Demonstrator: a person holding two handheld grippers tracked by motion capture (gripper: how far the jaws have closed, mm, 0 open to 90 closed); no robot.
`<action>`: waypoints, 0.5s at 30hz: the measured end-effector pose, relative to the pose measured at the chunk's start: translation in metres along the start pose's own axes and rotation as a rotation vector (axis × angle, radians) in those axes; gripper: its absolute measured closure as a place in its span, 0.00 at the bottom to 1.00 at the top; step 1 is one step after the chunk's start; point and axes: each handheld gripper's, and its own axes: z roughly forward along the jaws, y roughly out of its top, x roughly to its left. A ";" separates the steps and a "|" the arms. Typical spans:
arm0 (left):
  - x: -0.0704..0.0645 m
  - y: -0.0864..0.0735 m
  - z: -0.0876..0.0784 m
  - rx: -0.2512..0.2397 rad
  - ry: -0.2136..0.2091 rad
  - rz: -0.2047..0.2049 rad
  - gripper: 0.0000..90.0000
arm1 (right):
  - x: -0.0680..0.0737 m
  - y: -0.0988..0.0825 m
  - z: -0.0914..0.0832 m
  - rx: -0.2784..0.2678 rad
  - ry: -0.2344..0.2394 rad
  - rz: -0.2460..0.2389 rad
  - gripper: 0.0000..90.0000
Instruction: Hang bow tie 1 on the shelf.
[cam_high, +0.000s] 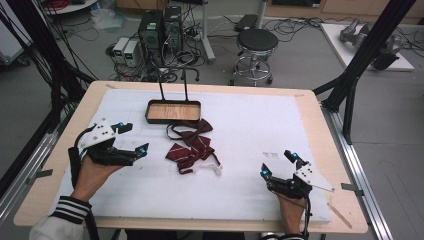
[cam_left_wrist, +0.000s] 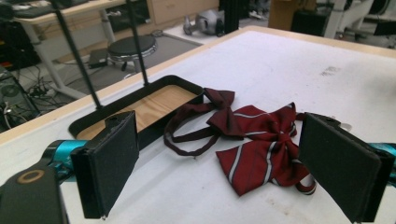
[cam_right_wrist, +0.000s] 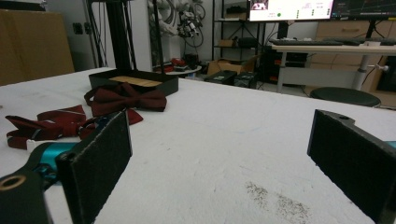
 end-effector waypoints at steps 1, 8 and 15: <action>0.000 0.000 0.000 0.000 0.000 0.000 0.15 | 0.000 0.000 0.000 0.000 0.000 0.001 0.06; -0.009 0.011 0.023 0.098 -0.044 0.023 0.15 | 0.000 0.000 0.000 -0.001 0.000 -0.001 0.06; -0.021 0.021 0.044 0.179 -0.080 0.061 0.15 | 0.000 0.000 0.000 -0.001 0.002 -0.004 0.06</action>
